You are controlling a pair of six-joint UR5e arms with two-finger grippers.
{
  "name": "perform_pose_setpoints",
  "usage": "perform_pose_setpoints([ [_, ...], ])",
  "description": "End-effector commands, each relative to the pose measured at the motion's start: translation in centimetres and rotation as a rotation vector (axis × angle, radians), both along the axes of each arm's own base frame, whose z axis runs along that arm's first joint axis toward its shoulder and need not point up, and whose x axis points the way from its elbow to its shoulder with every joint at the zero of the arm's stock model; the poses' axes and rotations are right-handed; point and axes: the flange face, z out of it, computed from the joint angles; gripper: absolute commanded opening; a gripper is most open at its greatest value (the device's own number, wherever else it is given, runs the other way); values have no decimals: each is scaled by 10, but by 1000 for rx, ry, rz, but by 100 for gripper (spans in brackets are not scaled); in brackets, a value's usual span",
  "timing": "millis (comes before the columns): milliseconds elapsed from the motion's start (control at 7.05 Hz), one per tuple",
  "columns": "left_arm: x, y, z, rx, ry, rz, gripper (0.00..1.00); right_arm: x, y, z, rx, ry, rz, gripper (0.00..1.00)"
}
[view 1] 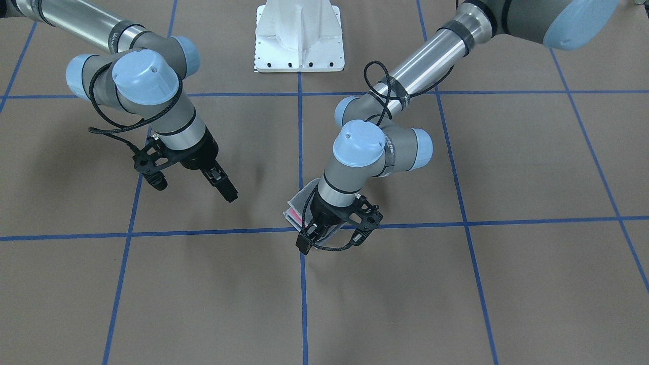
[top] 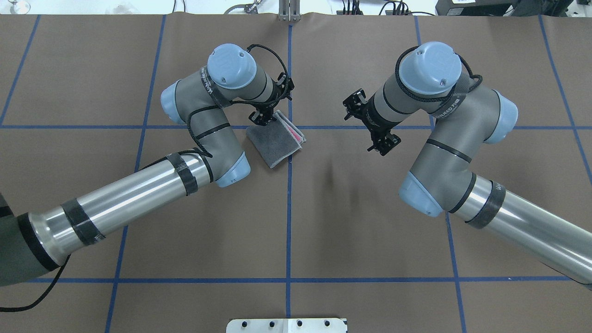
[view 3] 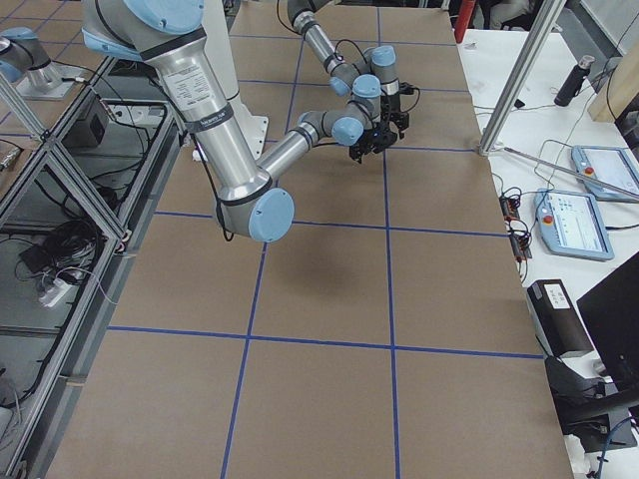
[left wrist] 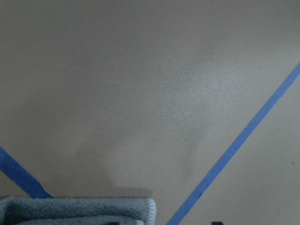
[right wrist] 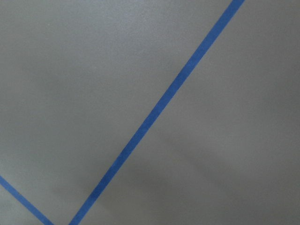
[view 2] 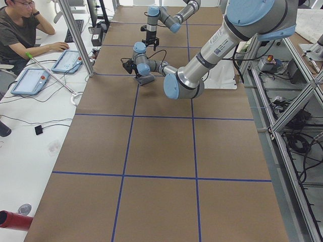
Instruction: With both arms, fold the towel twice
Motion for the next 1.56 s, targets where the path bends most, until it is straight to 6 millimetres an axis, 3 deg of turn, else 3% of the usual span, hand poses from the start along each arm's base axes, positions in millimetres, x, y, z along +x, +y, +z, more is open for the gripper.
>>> perform_pose_setpoints([
  [0,4,-2,-5,11,6,-7,73,1,0,5,-4,6,0,100],
  [426,-3,-9,-14,18,15,-18,73,4,-1,4,-4,4,5,100],
  [567,-17,-21,-29,29,32,-33,72,3,0,-1,-4,-5,8,100],
  [709,-30,-24,-40,33,58,-10,72,-1,1,-10,2,-13,9,100],
  [851,-56,-22,-46,22,104,47,72,-11,7,-15,16,-15,-12,100],
  [993,-77,-10,-28,11,129,86,72,-30,14,-36,59,-21,-6,100],
  [1135,-111,-2,-11,12,152,96,72,-57,33,-54,129,-2,25,100],
  [1277,-142,-3,11,-7,162,111,72,-75,41,-61,136,5,45,100],
  [1419,-162,-2,20,-15,173,122,72,-92,38,-70,95,-3,67,100],
])
